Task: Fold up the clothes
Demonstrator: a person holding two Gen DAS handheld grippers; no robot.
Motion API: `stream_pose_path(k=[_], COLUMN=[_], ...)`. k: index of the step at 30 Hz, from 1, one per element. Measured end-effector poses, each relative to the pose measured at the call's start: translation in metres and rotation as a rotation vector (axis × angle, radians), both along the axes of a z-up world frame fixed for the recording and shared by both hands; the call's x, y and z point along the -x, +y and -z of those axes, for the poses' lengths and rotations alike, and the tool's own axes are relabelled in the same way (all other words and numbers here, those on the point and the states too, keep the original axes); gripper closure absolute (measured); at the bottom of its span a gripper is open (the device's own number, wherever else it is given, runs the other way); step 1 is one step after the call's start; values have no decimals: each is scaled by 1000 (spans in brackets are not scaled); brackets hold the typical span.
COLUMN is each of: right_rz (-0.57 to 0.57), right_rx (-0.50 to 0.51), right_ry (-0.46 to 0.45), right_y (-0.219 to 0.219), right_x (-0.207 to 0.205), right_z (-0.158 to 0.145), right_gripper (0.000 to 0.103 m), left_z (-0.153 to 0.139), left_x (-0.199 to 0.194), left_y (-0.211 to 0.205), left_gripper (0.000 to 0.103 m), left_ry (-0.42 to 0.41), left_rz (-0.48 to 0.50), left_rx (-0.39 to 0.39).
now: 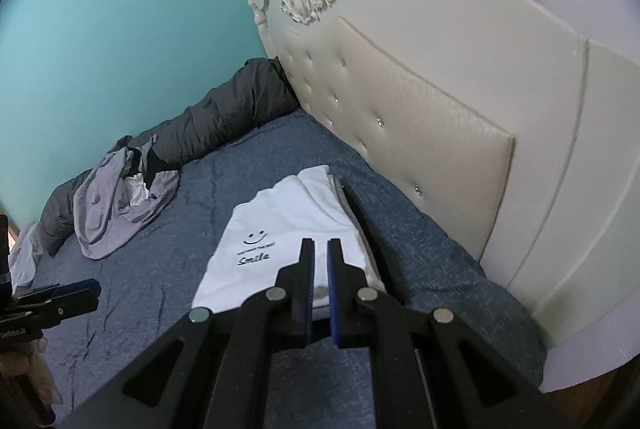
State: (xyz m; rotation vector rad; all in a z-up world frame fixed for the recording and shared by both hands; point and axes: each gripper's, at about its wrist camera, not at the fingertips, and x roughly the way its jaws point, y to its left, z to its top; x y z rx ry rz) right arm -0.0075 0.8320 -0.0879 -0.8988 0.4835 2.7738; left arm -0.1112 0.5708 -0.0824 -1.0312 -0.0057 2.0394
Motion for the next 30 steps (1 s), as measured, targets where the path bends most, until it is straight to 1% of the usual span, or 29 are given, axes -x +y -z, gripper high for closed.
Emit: stream_pose_path(k=[10,13,15,17,18,22,26,30], right_rz=[24,32,39,56,62,65,80,99], right_rx=[-39,-59,-60,-64,-66,-98,-109,-110], right_ry=[22,26,32,36,42,50,49,51], right_y=[-32,-43,-48,-53,-56,-73,-87,-100], right_x=[-29,-39,-46,-55,-60,-73,-87,-101], right_z=[-35,-44,-50,-56,-59,-70,-73,-75], right_gripper=[97,95,90,74,72,70,63,62], left_z=[-31,-39,-44,-50,-53,-62,-68,-73], left_x=[-21,-26,-31,-35,-38,-45,-53,-62], left_y=[-24,-29,-34,-39,-42,-52,-64,-74], left_gripper=[68,66,63,61,61,59,57,55], left_ry=[44,53,66,77,81,92,104,117], left_rz=[7,7,9,15,17,19,25,36], left_rx=[-32,-40,-43,-48,-50,-62,-71,-78])
